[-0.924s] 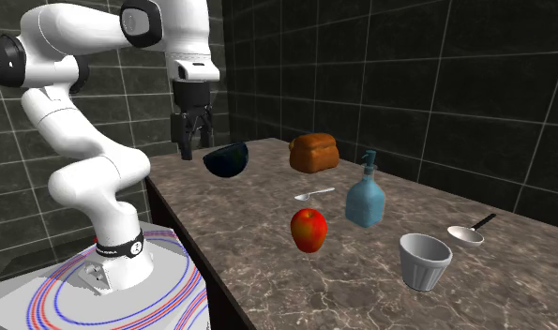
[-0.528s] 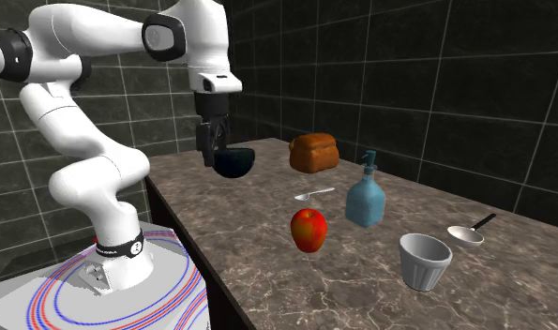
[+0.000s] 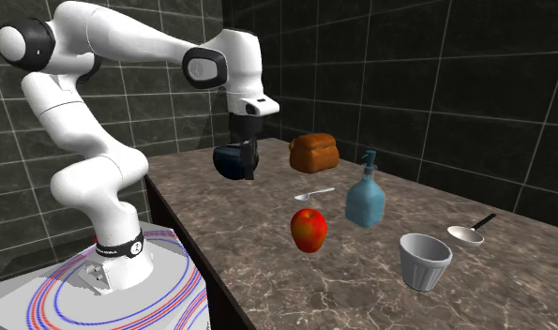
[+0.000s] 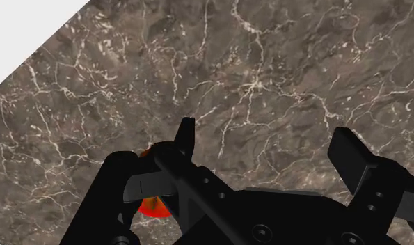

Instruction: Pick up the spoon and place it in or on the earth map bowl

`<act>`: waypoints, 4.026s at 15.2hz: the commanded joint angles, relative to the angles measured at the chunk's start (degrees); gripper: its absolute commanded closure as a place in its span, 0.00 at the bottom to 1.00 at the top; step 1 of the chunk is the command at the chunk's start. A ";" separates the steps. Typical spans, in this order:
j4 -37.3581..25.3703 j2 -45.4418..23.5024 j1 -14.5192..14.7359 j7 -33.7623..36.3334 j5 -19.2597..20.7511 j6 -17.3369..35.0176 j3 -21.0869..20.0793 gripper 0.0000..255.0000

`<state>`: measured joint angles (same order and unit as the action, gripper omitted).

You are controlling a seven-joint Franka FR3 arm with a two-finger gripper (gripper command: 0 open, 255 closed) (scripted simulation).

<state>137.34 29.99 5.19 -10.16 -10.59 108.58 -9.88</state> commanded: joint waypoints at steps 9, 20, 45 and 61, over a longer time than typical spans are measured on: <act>-5.38 -16.41 4.26 -0.83 -1.97 15.09 -6.19 0.00; -17.85 -36.11 8.85 1.03 2.95 26.32 -11.86 0.00; -26.74 -50.90 14.16 4.12 9.87 33.72 -12.18 1.00; -29.40 -46.82 13.42 3.83 8.36 27.19 -12.97 1.00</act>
<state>108.34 -17.19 18.75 -6.19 -2.06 136.55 -22.81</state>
